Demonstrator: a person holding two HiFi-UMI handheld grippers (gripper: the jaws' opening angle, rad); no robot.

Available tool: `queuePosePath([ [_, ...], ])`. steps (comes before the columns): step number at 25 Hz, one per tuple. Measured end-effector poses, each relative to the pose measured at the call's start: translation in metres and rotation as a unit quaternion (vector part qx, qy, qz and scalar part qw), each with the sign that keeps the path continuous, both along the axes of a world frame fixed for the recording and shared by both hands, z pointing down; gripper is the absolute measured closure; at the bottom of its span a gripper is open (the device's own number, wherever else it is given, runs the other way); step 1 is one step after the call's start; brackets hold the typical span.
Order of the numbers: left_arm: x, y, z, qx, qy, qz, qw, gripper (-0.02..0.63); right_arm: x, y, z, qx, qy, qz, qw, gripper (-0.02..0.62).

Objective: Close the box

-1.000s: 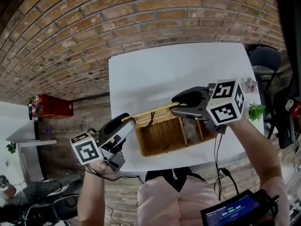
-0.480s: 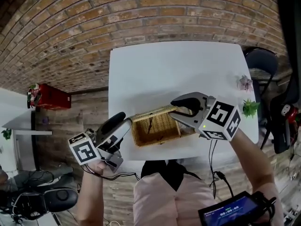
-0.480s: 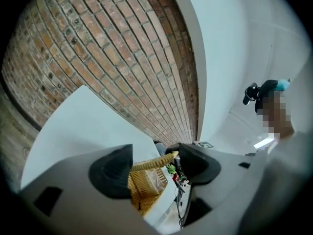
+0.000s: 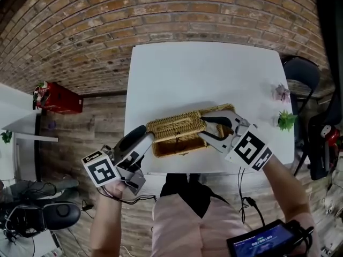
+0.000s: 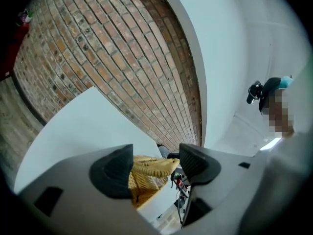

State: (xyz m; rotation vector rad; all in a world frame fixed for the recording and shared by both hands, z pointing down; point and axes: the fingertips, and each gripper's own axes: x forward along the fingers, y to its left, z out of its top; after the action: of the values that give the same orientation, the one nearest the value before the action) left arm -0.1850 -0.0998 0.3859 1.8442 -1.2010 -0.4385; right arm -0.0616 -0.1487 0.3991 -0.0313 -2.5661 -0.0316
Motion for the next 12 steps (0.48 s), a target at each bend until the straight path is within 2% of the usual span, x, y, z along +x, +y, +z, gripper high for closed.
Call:
queuePosePath([
  [5, 0.009, 0.014, 0.003, -0.002, 0.016, -0.010, 0.9998, 0.315, 0.013, 0.016, 0.010, 0.050, 0.013, -0.025, 0.998, 0.408],
  [12, 0.019, 0.029, 0.013, 0.001, 0.022, -0.017, 0.9996, 0.316, 0.021, 0.030, 0.033, 0.093, 0.021, -0.036, 0.995, 0.400],
])
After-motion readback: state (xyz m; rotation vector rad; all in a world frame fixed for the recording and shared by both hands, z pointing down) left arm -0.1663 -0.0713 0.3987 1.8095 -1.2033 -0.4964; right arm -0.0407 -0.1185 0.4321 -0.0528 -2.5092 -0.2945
